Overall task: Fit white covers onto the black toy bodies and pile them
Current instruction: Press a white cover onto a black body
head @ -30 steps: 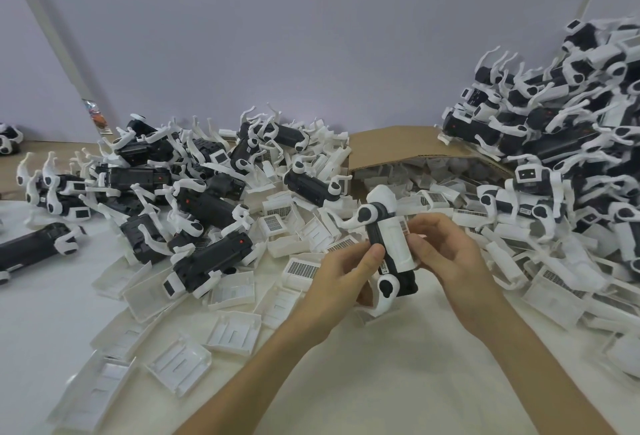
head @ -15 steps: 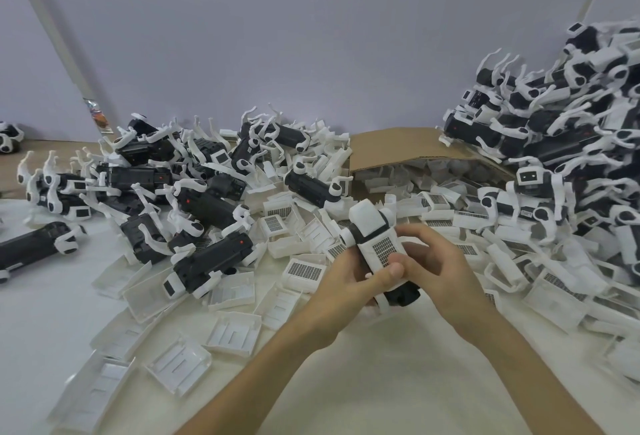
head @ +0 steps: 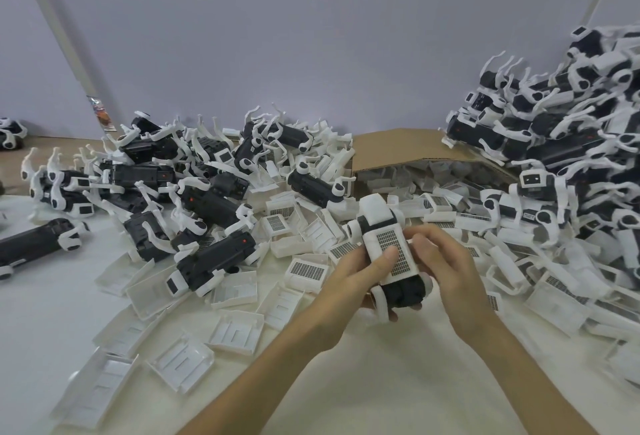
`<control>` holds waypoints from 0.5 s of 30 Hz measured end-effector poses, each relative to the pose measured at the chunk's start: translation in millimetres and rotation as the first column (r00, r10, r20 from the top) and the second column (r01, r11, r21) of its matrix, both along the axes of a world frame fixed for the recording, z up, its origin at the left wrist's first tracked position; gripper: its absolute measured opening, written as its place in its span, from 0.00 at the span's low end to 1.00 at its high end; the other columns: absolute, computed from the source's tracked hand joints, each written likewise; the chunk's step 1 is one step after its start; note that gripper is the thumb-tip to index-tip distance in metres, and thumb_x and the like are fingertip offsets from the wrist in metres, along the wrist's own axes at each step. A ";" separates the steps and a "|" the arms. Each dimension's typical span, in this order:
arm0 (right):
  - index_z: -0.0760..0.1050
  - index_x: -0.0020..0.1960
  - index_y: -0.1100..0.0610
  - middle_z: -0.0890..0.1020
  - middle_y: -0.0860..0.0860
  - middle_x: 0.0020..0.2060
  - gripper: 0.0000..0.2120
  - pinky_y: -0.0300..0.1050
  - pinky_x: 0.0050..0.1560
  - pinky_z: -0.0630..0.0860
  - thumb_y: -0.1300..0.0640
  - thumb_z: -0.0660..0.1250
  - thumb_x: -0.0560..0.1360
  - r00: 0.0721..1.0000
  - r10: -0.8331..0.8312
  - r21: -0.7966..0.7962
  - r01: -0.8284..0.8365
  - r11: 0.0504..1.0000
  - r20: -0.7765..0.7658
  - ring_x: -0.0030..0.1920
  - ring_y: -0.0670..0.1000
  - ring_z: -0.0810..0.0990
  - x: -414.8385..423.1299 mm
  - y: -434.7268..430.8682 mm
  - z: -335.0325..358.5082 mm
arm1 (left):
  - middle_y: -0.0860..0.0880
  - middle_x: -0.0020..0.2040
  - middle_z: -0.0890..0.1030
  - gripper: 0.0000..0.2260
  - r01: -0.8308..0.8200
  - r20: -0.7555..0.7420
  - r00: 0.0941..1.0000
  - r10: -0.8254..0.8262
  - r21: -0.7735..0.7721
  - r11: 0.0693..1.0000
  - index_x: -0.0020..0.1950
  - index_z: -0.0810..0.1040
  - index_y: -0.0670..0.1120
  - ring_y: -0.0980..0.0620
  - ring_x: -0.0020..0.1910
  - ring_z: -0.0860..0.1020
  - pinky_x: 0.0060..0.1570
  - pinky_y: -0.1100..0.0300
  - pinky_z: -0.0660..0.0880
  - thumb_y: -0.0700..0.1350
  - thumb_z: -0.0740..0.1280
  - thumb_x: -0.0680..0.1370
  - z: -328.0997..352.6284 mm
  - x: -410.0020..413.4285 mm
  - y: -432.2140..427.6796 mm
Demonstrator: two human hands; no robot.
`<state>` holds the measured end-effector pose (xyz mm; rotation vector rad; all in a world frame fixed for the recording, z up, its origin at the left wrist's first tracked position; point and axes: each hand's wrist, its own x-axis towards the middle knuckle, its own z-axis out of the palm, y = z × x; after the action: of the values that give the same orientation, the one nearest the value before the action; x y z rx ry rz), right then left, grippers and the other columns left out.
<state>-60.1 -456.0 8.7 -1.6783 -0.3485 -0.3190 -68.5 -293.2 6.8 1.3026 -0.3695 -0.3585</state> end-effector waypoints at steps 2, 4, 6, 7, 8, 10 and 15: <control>0.81 0.46 0.56 0.85 0.54 0.39 0.13 0.46 0.38 0.78 0.53 0.62 0.82 0.997 -0.067 0.009 0.067 0.998 0.030 0.39 0.53 0.83 3.3 -3.4 -1.5 | 0.42 0.54 0.85 0.24 0.040 -0.053 0.998 -0.040 -0.006 0.999 0.65 0.76 0.45 0.42 0.45 0.85 0.36 0.58 0.80 0.61 0.63 0.78 2.3 0.5 1.5; 0.81 0.38 0.55 0.82 0.52 0.32 0.16 0.44 0.35 0.74 0.59 0.62 0.82 0.989 -0.137 0.021 0.136 0.991 0.057 0.33 0.50 0.78 6.6 -7.1 -3.5 | 0.36 0.56 0.83 0.30 0.062 -0.081 0.995 -0.062 0.007 0.998 0.66 0.76 0.40 0.39 0.47 0.83 0.37 0.57 0.80 0.63 0.62 0.77 2.2 2.1 1.6; 0.78 0.37 0.56 0.79 0.51 0.30 0.14 0.45 0.36 0.71 0.60 0.64 0.81 0.985 -0.166 0.047 0.164 0.985 0.055 0.33 0.49 0.74 9.2 -11.2 -3.8 | 0.34 0.59 0.82 0.32 0.059 -0.121 0.991 -0.056 0.025 0.998 0.66 0.77 0.40 0.34 0.54 0.82 0.40 0.55 0.80 0.64 0.63 0.75 1.9 2.2 1.8; 0.78 0.39 0.56 0.79 0.51 0.32 0.11 0.46 0.38 0.72 0.58 0.65 0.80 0.985 -0.164 0.069 0.161 0.985 0.043 0.35 0.50 0.75 10.3 -13.6 -3.1 | 0.35 0.60 0.81 0.31 0.063 -0.138 0.989 -0.059 0.023 0.998 0.66 0.78 0.41 0.34 0.56 0.82 0.43 0.52 0.81 0.65 0.63 0.75 1.5 2.3 1.9; 0.79 0.43 0.56 0.80 0.52 0.37 0.09 0.48 0.40 0.73 0.54 0.65 0.79 0.989 -0.144 0.088 0.141 0.986 0.022 0.38 0.51 0.77 10.8 -15.5 -2.0 | 0.37 0.61 0.82 0.29 0.074 -0.144 0.987 -0.071 0.013 0.997 0.65 0.79 0.44 0.36 0.55 0.83 0.49 0.48 0.81 0.65 0.63 0.77 1.2 2.3 1.9; 0.80 0.52 0.55 0.82 0.54 0.44 0.13 0.47 0.40 0.75 0.49 0.62 0.77 0.997 -0.069 0.106 0.073 0.992 -0.034 0.45 0.54 0.80 10.8 -17.9 0.4 | 0.41 0.61 0.83 0.24 0.108 -0.137 0.985 -0.106 0.005 0.994 0.64 0.80 0.47 0.41 0.50 0.84 0.60 0.40 0.78 0.63 0.62 0.79 1.1 0.4 1.7; 0.83 0.51 0.56 0.82 0.56 0.38 0.19 0.38 0.27 0.72 0.46 0.59 0.77 0.974 0.160 0.160 -0.133 0.978 -0.164 0.35 0.50 0.80 6.1 -15.2 2.4 | 0.48 0.56 0.85 0.20 0.163 -0.140 0.978 -0.152 0.074 0.984 0.59 0.82 0.52 0.52 0.49 0.84 0.56 0.51 0.80 0.62 0.61 0.77 4.5 -2.9 -0.7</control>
<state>-54.0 -471.2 11.1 -1.5123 -0.3076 -0.0831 -71.4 -293.9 11.3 1.3277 -0.3477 -0.5985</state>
